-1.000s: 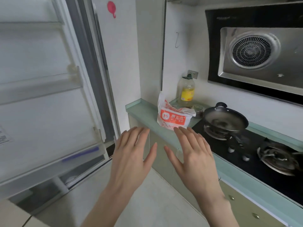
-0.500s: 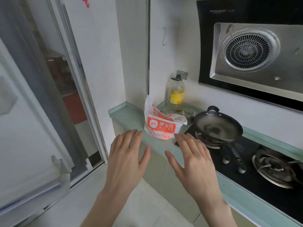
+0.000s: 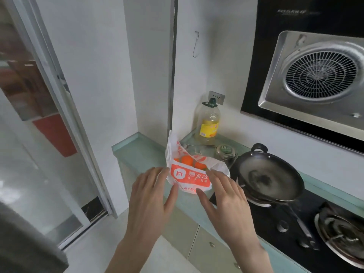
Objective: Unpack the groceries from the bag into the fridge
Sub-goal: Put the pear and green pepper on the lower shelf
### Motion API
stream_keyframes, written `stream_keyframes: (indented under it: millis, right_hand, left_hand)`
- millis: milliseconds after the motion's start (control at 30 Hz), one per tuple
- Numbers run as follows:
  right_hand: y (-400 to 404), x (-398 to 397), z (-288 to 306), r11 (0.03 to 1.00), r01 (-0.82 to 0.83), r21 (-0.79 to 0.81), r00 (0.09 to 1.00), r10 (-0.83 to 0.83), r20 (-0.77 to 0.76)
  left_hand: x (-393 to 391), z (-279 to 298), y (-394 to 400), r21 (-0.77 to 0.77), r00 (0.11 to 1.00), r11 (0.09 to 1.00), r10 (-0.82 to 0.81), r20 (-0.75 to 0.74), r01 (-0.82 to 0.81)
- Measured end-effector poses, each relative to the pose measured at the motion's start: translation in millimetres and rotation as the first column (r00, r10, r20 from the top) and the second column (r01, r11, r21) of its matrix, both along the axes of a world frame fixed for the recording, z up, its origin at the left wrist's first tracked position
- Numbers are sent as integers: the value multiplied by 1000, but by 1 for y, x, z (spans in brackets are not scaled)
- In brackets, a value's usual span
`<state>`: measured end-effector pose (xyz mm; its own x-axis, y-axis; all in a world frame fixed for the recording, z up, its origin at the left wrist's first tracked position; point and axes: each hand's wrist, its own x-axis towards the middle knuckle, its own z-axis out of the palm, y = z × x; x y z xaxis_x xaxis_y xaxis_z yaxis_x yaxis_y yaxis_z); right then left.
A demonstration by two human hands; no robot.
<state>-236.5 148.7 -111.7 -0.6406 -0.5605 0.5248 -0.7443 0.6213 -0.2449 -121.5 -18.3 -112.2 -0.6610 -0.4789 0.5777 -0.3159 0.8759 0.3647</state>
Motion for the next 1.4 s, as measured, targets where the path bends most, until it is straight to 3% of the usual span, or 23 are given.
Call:
stream_keyframes:
  millis: [433,667,933,1133,1267,1333,1400]
  right_hand:
    - [-61,-96,-30,1000,0,12,986,-2,169]
    - [-90,-154,-59,1000,8,-2,964,-7,267]
    - [-132,-211,-83,991,-9,-131,878,70,473]
    - [-156,-240,-110,983,-175,60,720,87,689]
    - [-161,-257,-133,939,-245,243,626,-38,779]
    - [-159,-269,-139,882,-289,373,669,-93,737]
    - [-153,-281,-143,827,-250,504,772,-143,619]
  left_hand:
    - [-113,-45,-52,156,995,986,-67,76,55]
    - [-176,-67,-77,118,985,987,-125,118,111]
    - [-236,-78,-112,91,982,985,-155,110,146]
    - [-273,-101,-122,87,948,987,-157,276,138]
    - [-286,-122,-127,116,874,987,-149,463,107]
    - [-289,-128,-131,133,837,987,-151,526,94]
    - [-291,-132,-134,146,804,987,-144,577,72]
